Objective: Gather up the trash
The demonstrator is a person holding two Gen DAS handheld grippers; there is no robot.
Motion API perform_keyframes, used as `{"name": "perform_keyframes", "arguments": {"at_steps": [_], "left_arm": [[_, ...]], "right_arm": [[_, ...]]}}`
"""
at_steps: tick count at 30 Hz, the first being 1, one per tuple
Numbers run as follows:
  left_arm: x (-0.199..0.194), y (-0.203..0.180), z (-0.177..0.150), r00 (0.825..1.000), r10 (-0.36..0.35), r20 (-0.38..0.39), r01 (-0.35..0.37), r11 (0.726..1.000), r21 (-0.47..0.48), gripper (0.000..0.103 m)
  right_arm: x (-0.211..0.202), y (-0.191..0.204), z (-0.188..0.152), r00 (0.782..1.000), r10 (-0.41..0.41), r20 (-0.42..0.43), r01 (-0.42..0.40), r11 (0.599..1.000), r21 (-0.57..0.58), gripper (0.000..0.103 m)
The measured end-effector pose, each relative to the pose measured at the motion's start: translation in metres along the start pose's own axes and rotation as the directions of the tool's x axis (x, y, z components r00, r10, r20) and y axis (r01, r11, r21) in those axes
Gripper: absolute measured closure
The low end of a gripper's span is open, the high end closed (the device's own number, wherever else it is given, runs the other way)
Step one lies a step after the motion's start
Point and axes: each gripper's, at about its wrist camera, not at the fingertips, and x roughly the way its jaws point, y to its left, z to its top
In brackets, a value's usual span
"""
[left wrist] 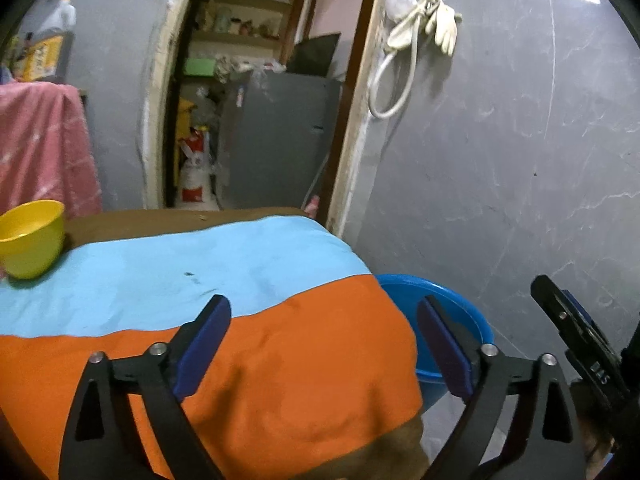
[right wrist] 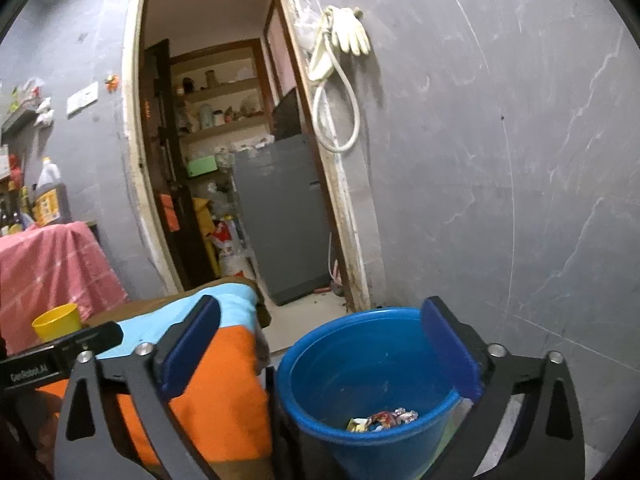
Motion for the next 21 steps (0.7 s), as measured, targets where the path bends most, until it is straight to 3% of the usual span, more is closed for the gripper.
{"name": "perform_keyframes", "arguments": {"at_steps": [10, 21], "left_arm": [[-0.073, 0.01, -0.038, 0.987, 0.097, 0.129, -0.101, 0.994, 0.028, 0.002], [-0.099, 0.009, -0.061, 0.978, 0.125, 0.165, -0.133, 0.99, 0.039, 0.002]], "right_arm": [[-0.059, 0.027, -0.025, 0.998, 0.044, 0.047, -0.041, 0.997, -0.058, 0.0], [-0.094, 0.043, -0.039, 0.997, 0.035, 0.065, -0.028, 0.993, -0.113, 0.0]]}}
